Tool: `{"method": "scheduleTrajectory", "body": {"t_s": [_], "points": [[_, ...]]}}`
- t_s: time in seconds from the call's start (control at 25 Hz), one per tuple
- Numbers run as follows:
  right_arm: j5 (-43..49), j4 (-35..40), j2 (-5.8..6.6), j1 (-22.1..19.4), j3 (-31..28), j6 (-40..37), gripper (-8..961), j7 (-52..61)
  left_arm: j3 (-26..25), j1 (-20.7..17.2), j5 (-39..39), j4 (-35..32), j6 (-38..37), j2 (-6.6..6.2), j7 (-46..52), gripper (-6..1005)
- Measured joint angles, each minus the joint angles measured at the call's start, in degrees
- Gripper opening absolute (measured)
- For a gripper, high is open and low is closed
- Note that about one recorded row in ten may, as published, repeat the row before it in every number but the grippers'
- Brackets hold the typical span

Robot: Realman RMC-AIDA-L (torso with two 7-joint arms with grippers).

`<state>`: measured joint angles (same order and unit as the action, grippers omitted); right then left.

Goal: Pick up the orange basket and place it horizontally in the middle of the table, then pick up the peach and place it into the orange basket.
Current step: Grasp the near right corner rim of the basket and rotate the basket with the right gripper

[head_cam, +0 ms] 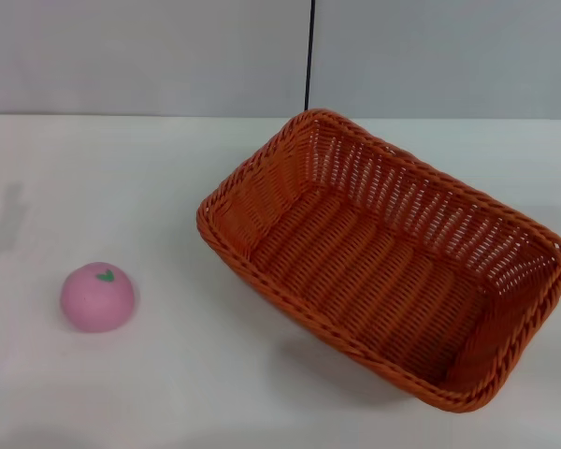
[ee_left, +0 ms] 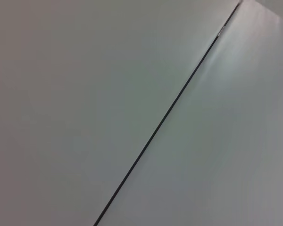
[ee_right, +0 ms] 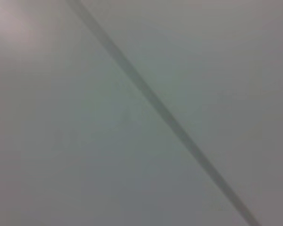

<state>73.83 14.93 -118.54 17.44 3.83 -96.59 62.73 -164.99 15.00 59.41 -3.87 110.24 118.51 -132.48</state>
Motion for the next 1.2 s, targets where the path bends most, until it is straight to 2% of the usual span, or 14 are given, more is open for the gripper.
{"method": "scheduleTrajectory", "body": {"t_s": [0.12,0.24,0.44,0.48,0.52,0.56,0.64,0.68,0.72,0.76,0.92,1.08,1.12,1.2], "points": [[0.0,4.8,0.15,-0.8,8.2,-0.9,431,0.0,0.0,-0.2,0.0,0.1,-0.5,-0.09,0.6,828],[0.1,7.3,0.44,-1.1,12.3,-1.4,430,0.5,0.1,-0.3,0.0,0.2,-0.9,-0.11,0.7,828],[4.4,14.3,2.40,-0.7,17.4,-1.5,427,9.7,0.2,-0.3,0.0,0.2,-1.1,-0.13,0.7,827],[6.7,16.7,3.20,-0.2,17.5,-1.5,427,13.3,0.2,-0.3,0.0,0.2,-1.1,-0.13,0.7,827],[12.5,22.2,5.03,1.4,17.6,-1.5,426,22.8,0.3,-0.3,0.0,0.2,-1.1,-0.13,0.8,826],[12.5,22.2,5.03,1.4,17.6,-1.5,425,22.8,0.3,-0.3,0.0,0.2,-1.1,-0.13,0.8,826],[19.5,27.7,7.44,3.6,17.6,-2.3,424,32.5,0.3,-0.2,0.1,0.2,-1.1,-0.18,0.8,826],[23.5,30.5,8.85,5.1,17.7,-3.3,424,37.5,0.3,-0.2,0.2,0.2,-1.1,-0.19,0.9,826],[31.1,34.8,11.14,8.2,17.5,-6.0,423,45.7,0.3,-0.2,0.3,0.4,-1.1,-0.21,1.3,825],[31.1,34.8,11.14,8.2,17.5,-6.0,423,45.7,0.3,-0.2,0.3,0.4,-1.1,-0.21,1.3,825],[49.7,42.4,14.37,17.2,18.2,-12.1,421,56.0,0.4,-0.4,0.4,1.1,-1.1,-0.22,2.2,824],[59.6,41.9,15.32,22.0,20.9,-14.2,418,56.3,0.4,-0.4,0.4,1.1,-1.1,-0.21,2.3,824],[63.3,41.4,15.35,24.1,25.5,-14.0,418,56.3,0.4,-0.4,0.4,1.1,-1.1,-0.21,2.3,823],[64.3,41.3,15.19,24.7,28.2,-13.8,417,56.4,0.4,-0.4,0.4,1.1,-1.1,-0.21,2.3,823]]}}
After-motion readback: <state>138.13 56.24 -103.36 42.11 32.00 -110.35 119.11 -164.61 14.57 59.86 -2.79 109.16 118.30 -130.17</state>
